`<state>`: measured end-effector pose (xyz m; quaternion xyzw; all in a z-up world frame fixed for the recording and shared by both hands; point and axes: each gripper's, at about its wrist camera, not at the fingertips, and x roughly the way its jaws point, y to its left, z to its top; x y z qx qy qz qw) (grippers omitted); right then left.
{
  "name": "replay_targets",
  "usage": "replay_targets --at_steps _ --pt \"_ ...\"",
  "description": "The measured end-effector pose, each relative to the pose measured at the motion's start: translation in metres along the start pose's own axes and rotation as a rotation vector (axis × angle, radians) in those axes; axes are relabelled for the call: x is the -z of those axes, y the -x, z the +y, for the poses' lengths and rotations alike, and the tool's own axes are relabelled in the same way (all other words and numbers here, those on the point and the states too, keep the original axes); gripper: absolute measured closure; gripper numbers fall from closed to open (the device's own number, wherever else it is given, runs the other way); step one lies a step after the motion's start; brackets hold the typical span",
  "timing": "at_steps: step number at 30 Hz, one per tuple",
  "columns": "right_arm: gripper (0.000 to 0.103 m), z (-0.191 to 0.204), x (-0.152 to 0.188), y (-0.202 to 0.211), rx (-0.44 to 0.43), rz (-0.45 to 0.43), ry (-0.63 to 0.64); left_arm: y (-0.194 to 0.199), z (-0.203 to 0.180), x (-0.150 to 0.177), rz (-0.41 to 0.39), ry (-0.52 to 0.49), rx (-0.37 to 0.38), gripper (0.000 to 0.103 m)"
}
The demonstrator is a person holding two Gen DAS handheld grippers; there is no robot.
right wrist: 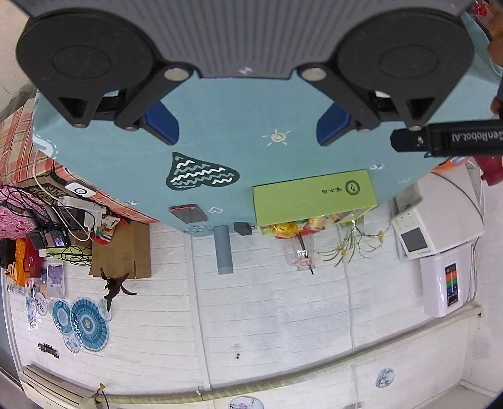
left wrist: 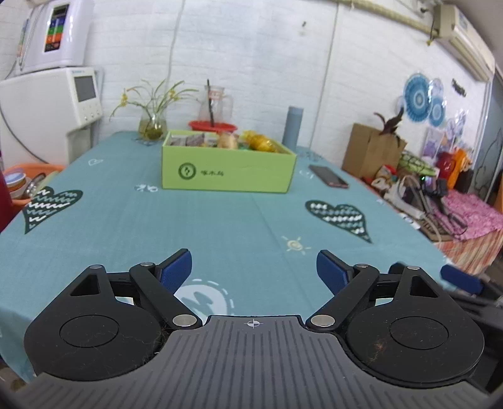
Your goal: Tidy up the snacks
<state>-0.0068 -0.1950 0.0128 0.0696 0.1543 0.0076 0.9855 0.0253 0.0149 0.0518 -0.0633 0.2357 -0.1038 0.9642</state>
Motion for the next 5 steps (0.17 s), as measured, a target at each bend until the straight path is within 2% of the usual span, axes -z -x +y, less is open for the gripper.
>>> replay_targets --at_steps 3,5 --pt "0.010 -0.003 0.012 0.009 -0.001 -0.009 0.005 0.010 -0.006 0.002 -0.024 -0.016 0.025 0.032" --pt "0.010 -0.006 0.020 0.008 0.006 0.015 0.004 0.008 -0.015 0.002 -0.035 -0.052 0.015 0.031"
